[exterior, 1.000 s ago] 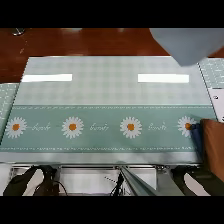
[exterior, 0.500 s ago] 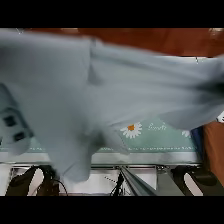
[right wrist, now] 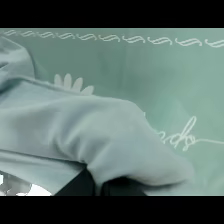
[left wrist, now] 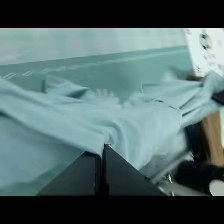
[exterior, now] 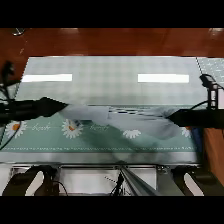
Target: Fold the shirts.
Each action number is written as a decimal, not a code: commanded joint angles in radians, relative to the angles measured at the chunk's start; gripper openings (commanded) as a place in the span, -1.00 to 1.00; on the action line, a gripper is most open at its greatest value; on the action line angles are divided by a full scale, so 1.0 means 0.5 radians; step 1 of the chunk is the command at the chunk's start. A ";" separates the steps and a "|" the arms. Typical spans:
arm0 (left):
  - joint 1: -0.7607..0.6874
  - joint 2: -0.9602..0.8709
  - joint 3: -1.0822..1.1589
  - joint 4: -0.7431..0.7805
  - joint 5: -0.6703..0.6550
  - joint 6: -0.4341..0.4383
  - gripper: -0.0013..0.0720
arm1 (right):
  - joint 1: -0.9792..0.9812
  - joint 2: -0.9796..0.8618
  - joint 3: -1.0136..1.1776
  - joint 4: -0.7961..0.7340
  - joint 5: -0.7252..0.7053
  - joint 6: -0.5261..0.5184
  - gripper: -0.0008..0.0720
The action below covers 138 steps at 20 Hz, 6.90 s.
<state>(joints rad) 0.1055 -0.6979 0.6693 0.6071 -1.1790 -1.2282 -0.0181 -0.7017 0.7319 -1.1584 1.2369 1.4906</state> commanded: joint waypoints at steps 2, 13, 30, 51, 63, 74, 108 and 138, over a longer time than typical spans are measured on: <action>-0.278 -0.385 -0.192 -0.047 0.820 0.032 -0.91 | 0.001 -0.530 -0.024 0.059 -0.475 -0.058 -0.90; -0.224 -1.089 0.662 0.113 0.307 -0.009 0.96 | -0.212 -1.453 1.144 0.285 -0.149 -0.034 0.72; -0.988 -0.821 -0.672 -0.911 0.904 0.249 0.95 | -1.028 -0.299 -0.548 0.536 -0.495 -0.301 0.72; -1.180 -0.867 -0.449 -1.199 1.472 0.398 -0.91 | -0.482 -1.230 -0.077 0.749 -0.680 -0.434 0.71; -0.201 -0.589 0.922 -1.199 0.877 0.526 -0.92 | -0.373 -1.137 1.870 0.728 -0.135 -0.381 -0.90; 0.501 -0.069 2.389 0.037 0.307 -0.092 -0.92 | -0.372 -0.053 2.346 0.043 0.398 -0.174 -0.90; -0.398 -1.254 0.756 0.097 1.136 0.075 0.26 | -0.378 -1.680 0.805 0.919 -0.729 -0.361 0.54; 0.665 -0.440 -0.696 0.590 -0.219 -0.344 0.96 | -0.866 -0.529 -0.382 0.818 -0.336 -0.584 0.74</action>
<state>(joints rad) 0.4778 -0.9115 0.3344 0.9283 -1.3167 -1.3960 -0.4503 -0.9695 0.5465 -0.7567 1.0801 1.2007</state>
